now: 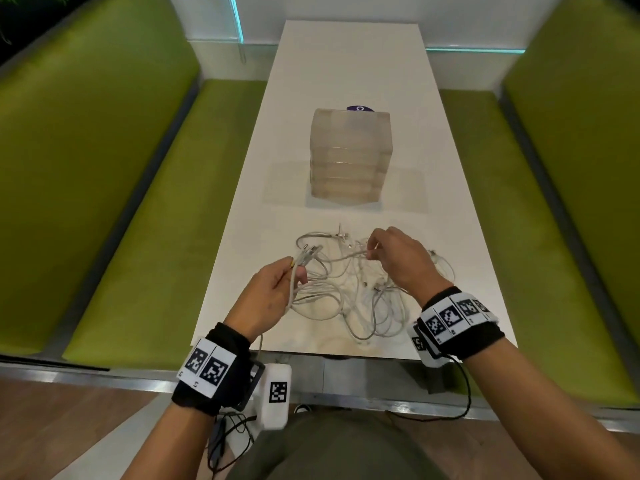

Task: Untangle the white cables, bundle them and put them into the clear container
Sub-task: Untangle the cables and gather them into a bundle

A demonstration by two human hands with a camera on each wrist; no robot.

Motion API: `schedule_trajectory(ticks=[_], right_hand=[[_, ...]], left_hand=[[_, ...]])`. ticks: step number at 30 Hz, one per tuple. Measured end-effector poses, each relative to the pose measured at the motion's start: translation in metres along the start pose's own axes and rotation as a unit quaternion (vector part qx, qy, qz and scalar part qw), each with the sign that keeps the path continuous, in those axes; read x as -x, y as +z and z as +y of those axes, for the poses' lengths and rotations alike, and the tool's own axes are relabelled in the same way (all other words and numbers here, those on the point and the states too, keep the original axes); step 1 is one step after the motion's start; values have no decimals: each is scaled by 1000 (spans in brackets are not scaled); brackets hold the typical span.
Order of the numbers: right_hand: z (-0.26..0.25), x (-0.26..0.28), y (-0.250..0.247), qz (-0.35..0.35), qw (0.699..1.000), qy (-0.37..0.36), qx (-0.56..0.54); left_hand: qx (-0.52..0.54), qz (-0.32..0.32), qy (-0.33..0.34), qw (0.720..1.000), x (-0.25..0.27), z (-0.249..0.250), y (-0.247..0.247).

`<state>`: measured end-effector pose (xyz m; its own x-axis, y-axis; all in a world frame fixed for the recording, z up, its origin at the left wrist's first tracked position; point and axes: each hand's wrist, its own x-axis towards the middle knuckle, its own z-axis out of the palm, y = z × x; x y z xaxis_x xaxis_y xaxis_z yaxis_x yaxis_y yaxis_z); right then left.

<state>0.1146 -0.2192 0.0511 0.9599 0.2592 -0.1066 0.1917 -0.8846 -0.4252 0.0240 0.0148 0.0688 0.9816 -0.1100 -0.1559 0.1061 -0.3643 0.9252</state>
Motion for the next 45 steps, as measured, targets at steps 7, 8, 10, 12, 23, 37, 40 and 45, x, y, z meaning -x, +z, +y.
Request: schedule_trajectory(ticks=[7, 8, 10, 12, 23, 37, 40, 45], right_hand=[[22, -1, -3, 56, 998, 19, 36], [21, -1, -3, 71, 997, 15, 40], [19, -4, -5, 86, 995, 24, 43], [16, -8, -9, 97, 994, 35, 42], [-35, 37, -41, -28, 959, -150, -239], [-35, 70, -13, -117, 942, -169, -265], [-34, 74, -12, -192, 942, -144, -235], [-38, 81, -3, -124, 920, -65, -365]], left_hand=[[13, 10, 5, 1000, -1, -1, 0], [15, 6, 6, 1000, -2, -2, 1], [19, -2, 10, 1000, -1, -2, 3], [20, -6, 14, 1000, 0, -2, 5], [-103, -4, 30, 994, 4, 0, 7], [42, 51, -39, 997, 4, 5, 10], [26, 38, -49, 998, 5, 3, 8], [-49, -89, -25, 995, 12, 0, 8]])
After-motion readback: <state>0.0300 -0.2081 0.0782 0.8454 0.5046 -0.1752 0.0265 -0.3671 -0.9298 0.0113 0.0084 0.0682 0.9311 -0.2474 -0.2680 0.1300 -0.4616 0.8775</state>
